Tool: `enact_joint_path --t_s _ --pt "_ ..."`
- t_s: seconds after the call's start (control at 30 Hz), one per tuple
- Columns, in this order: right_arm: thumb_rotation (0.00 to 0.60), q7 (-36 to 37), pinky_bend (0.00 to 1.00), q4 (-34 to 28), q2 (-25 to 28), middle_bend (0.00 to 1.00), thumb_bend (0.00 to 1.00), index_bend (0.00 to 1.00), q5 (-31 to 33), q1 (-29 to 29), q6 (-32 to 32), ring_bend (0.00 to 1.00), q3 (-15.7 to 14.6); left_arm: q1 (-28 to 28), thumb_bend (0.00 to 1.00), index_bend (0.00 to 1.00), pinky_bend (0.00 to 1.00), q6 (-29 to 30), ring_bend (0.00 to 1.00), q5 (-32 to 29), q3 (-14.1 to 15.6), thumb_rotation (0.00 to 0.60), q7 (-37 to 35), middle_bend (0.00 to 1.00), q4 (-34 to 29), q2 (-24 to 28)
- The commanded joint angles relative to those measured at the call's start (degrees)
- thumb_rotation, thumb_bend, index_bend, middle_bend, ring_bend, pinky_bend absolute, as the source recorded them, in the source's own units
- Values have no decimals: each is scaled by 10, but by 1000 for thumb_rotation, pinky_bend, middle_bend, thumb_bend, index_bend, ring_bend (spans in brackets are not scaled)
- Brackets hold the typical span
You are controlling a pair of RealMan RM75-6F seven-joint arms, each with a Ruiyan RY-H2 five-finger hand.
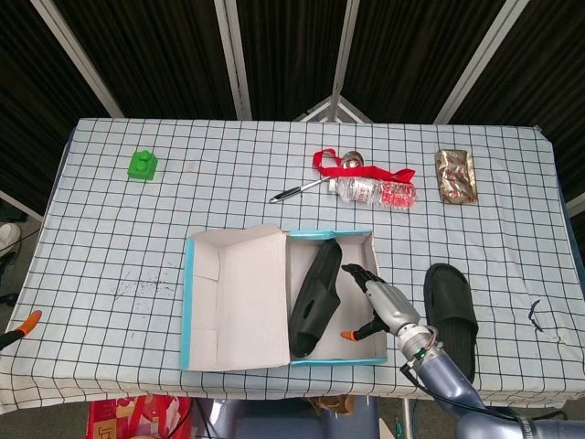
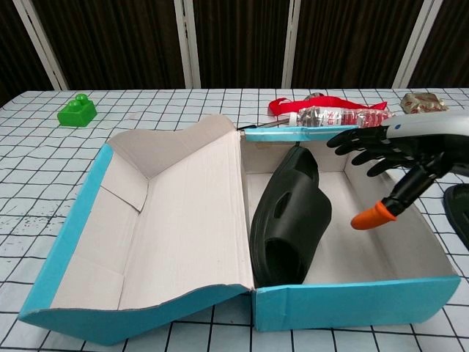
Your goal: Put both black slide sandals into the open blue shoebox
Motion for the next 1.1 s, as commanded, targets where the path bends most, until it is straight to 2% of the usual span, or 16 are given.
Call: enact_joint_path --t_s 0.03,0.13,0.23,0.37,0.57,0.7,0.9,1.1 --pt "600 63 90 -56 106 0 0 0 3 -14 -53 35 23 1 76 141 99 3 0 1 -1 600 0 0 0 0" --pt "600 92 90 -63 165 0 0 0 -43 -44 -40 34 35 2 77 136 99 9 0 2 -3 600 -2 0 1 -1" --pt "600 88 90 -50 196 0 0 0 -83 -69 -9 35 27 3 77 133 99 15 0 5 -5 600 -5 0 5 -4" --pt "600 63 90 -14 219 0 0 0 -113 -92 17 34 -3 2 77 133 99 13 0 3 -6 600 -6 0 9 -6" --pt "600 22 90 71 211 0 0 0 -164 -115 26 34 -53 -1 77 132 99 9 0 5 -5 600 0 0 12 -12" --pt "600 28 90 117 209 0 0 0 -173 -119 -4 34 -72 -3 77 132 99 11 0 8 -7 600 3 0 19 -16" --pt "600 45 90 175 229 0 0 0 -176 -104 -86 35 -91 -6 77 132 99 14 0 3 -13 600 -19 0 29 -20" --pt "600 84 90 212 236 0 0 0 -173 -87 -153 34 -88 -10 77 131 99 5 0 0 -13 600 -11 0 32 -27"
